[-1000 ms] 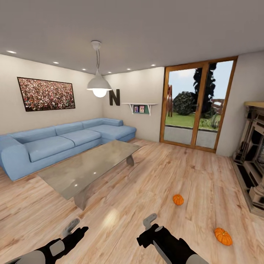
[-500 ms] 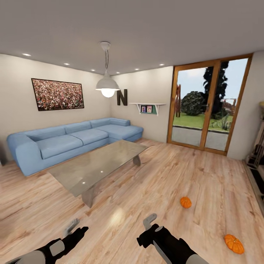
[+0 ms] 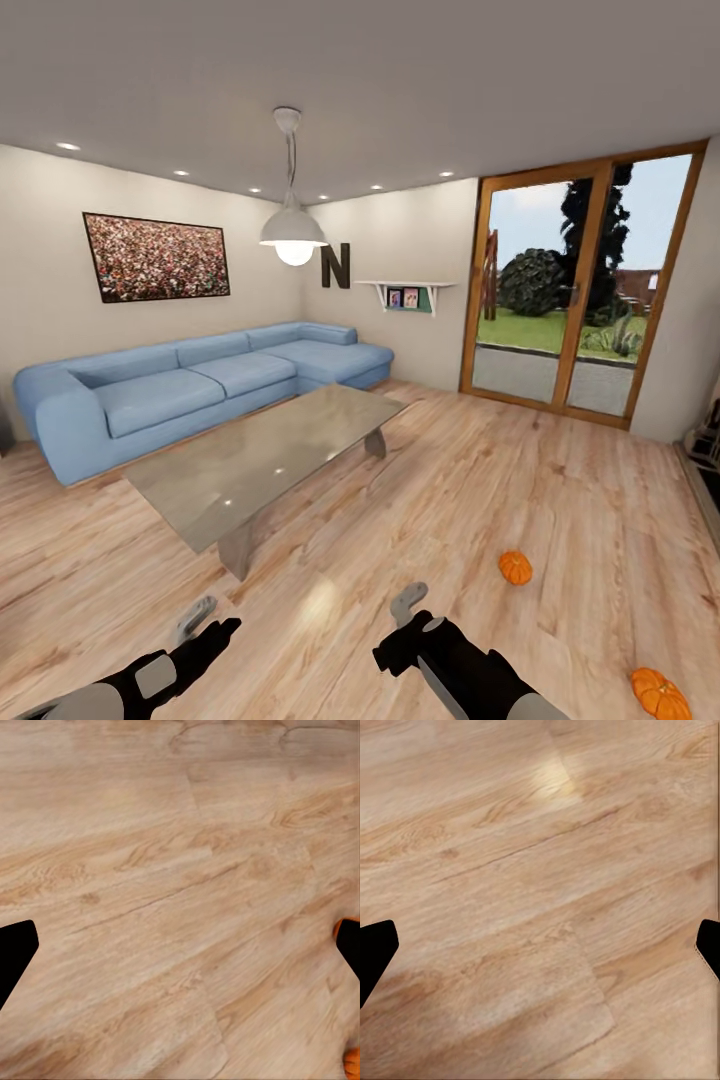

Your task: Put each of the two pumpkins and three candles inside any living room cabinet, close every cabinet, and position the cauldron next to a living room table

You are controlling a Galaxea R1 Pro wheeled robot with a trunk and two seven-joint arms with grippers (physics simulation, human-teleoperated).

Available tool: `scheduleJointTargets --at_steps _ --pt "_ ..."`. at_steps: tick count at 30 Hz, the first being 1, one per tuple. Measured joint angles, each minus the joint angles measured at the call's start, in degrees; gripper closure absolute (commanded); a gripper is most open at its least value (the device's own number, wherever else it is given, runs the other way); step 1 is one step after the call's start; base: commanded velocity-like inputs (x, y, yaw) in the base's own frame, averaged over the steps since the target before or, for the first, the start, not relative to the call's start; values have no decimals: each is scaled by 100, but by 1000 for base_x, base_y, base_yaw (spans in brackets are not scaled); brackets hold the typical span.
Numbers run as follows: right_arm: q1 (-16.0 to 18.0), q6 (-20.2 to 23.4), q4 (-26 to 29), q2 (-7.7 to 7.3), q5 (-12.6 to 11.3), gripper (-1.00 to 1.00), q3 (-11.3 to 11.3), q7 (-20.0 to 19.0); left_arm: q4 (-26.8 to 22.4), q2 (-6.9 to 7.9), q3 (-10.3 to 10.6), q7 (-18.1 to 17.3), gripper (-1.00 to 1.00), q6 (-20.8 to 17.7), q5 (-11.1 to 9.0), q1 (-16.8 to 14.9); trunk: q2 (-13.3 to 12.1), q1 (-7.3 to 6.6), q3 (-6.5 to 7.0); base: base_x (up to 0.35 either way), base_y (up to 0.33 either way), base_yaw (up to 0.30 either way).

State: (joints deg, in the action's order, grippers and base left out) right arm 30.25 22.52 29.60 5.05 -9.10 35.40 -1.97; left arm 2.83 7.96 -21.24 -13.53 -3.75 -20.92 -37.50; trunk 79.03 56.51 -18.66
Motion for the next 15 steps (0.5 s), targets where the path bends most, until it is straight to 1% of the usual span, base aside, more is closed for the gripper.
scheduleJointTargets --at_steps 3,12,15 --pt "1 0 -2 0 0 -100 1 -1 0 0 0 0 -100 0 0 -2 -1 1 0 77 -21 0" --pt "1 0 -2 0 0 -100 -1 -10 0 0 0 0 -100 1 0 -2 -1 2 0 7 -2 0" --pt "1 -1 -1 0 0 -100 1 -10 0 0 0 0 -100 1 0 -1 -1 2 0 0 0 58"
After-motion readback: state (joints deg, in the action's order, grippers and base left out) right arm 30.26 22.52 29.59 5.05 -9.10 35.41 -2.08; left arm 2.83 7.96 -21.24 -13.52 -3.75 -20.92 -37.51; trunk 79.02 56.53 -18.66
